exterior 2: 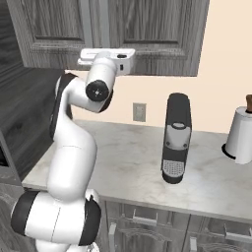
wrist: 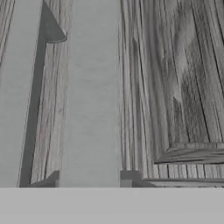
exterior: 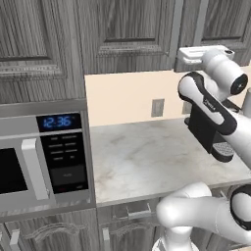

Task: Get the candle and the beer from the cabinet and move them to the dining counter.

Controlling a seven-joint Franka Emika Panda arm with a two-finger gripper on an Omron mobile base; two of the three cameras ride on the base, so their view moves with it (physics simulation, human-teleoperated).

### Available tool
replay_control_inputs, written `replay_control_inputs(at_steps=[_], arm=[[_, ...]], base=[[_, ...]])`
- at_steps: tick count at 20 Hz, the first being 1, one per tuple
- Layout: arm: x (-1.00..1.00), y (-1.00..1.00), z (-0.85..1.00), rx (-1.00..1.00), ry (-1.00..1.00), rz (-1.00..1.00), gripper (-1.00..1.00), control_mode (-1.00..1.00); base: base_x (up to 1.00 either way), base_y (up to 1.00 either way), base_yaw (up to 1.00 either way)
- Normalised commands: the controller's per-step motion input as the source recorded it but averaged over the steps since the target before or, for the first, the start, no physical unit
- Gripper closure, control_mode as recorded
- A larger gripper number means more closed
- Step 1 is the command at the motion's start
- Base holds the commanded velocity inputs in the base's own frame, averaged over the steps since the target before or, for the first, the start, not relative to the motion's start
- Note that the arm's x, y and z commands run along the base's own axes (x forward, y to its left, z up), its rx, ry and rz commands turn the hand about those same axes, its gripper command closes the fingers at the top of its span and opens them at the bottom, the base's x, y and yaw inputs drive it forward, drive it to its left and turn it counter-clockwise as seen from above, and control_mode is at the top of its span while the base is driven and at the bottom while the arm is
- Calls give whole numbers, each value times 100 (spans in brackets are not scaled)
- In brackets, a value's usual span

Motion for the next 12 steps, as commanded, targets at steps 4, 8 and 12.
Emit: replay_control_inputs(at_steps=[4,8,12], arm=[[-88,-72,0,0,2,-3,100,-100],[-88,-81,0,0,4,-2,100,-100],[-94,-87,3,0,2,0,100,-100]], base=[[0,0,0],[0,0,0],[0,0,0]])
